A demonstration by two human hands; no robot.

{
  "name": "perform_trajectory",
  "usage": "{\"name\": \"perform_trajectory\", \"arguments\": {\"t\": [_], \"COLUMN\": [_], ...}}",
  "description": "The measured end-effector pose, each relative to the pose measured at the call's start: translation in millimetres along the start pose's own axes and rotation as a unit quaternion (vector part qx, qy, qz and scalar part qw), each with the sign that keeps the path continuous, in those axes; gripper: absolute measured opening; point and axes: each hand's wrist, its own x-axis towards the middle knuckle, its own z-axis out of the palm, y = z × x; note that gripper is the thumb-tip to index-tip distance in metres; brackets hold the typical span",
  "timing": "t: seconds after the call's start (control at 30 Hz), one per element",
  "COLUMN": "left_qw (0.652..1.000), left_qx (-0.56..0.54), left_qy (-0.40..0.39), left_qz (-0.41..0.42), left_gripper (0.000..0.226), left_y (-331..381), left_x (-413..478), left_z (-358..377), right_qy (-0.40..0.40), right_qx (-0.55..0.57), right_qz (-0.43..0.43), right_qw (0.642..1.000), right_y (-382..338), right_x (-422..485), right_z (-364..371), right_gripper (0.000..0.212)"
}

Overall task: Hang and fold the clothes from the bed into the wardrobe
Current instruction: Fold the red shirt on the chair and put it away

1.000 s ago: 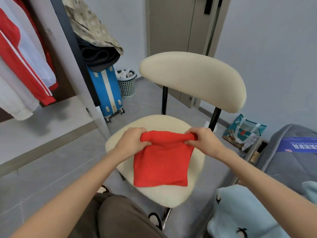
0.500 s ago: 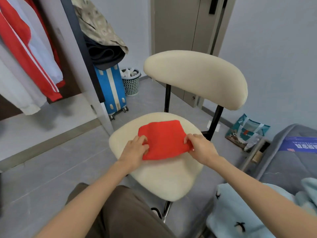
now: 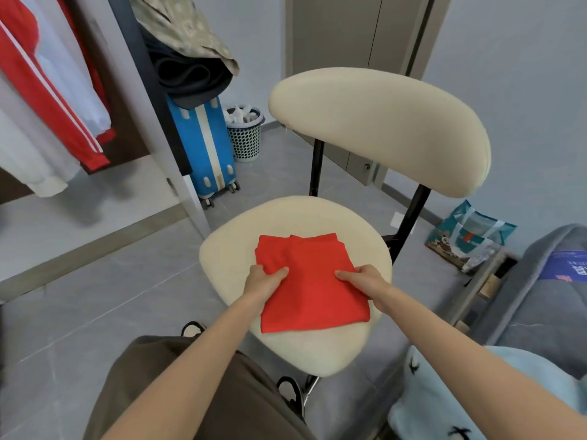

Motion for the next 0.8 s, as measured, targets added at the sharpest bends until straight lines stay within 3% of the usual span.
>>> {"name": "perform_trajectory", "arguments": {"t": [0.1,0.17,0.3,0.47,0.67,0.8], "left_qw": [0.994,0.983,0.985,0.975,0.995,0.987], "left_qx": [0.093,0.141,0.108,0.186,0.0,-0.071], "left_qy": [0.06,0.114,0.13,0.117,0.072,0.102], "left_qz": [0.017,0.028,0.028,0.034,0.069,0.101], "left_gripper": [0.074,0.082,0.094,0.073,0.062,0.044], "left_y": [-3.4,-4.6,-4.9,-10.5,-11.1,-3.5], "left_x": [5.4,6.3,7.0,7.0,11.3,18.6], "left_z": [5.3,7.5,16.0,31.3,13.3,-23.2], "right_qy": [0.032,0.067,0.089,0.102,0.081,0.07], "right_qx": [0.022,-0.021,-0.079,-0.1,-0.047,-0.03], "right_qz": [-0.029,-0.034,0.016,-0.024,-0.09,-0.148], "right_qw": [0.999,0.997,0.993,0.989,0.991,0.986], "right_y": [1.1,2.8,7.1,12.3,3.0,-36.8], "right_x": [13.4,21.8,32.8,35.6,30.1,29.7], "right_z": [2.8,4.0,16.7,27.7,29.8,50.2], "right_gripper": [0.04,0.053,0.079,0.068,0.038,0.038]}}
